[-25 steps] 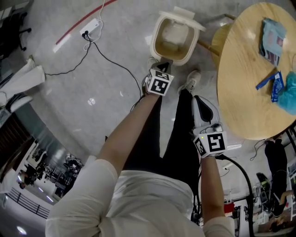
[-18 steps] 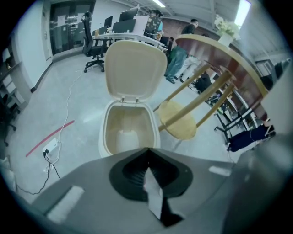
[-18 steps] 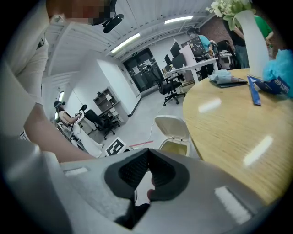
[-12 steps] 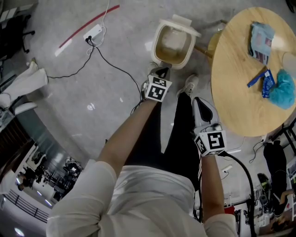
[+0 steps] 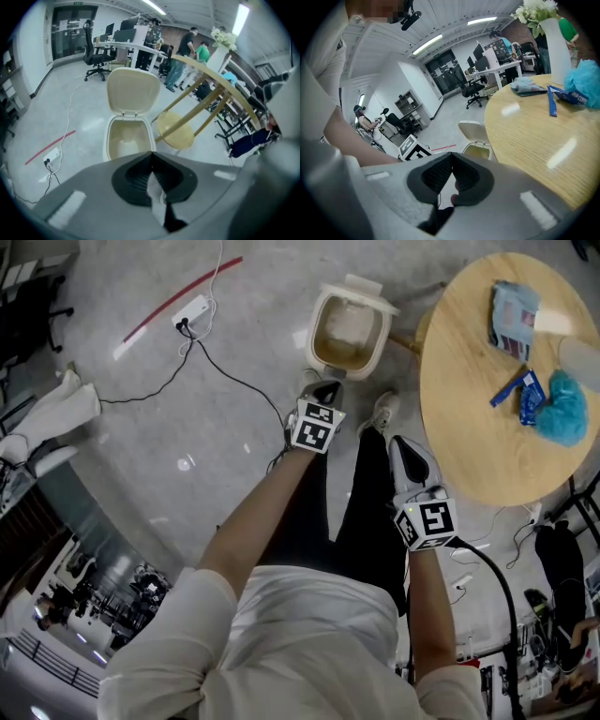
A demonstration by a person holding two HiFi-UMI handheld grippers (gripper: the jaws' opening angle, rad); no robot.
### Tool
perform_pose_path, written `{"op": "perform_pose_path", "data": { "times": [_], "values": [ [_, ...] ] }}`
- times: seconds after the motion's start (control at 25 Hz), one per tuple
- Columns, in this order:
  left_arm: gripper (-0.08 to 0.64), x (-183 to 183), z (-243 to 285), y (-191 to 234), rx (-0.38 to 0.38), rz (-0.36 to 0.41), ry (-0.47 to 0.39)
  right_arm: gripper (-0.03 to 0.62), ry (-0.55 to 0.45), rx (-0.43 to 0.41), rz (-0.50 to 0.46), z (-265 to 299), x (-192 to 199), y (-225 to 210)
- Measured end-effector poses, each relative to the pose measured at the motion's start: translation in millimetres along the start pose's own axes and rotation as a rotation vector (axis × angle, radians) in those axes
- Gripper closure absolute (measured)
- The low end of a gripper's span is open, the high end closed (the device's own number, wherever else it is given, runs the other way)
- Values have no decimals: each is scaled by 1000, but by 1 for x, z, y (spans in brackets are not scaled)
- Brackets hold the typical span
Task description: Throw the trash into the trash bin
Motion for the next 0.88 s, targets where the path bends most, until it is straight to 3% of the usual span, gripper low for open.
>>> {"op": "perform_pose_path", "data": {
  "times": [0.88],
  "values": [
    [555, -40, -99, -33, 8, 17, -110, 592, -22, 0, -30, -30, -42, 19]
  ]
}}
Point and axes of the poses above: the fingertips, and each gripper's own axes: z forward along the fingers, y to its left, x out of its underside, the point moved 6 cm from there along -z, backward along the fingers, and after that the axes turned 1 degree about -z, right-handed, at the moved point
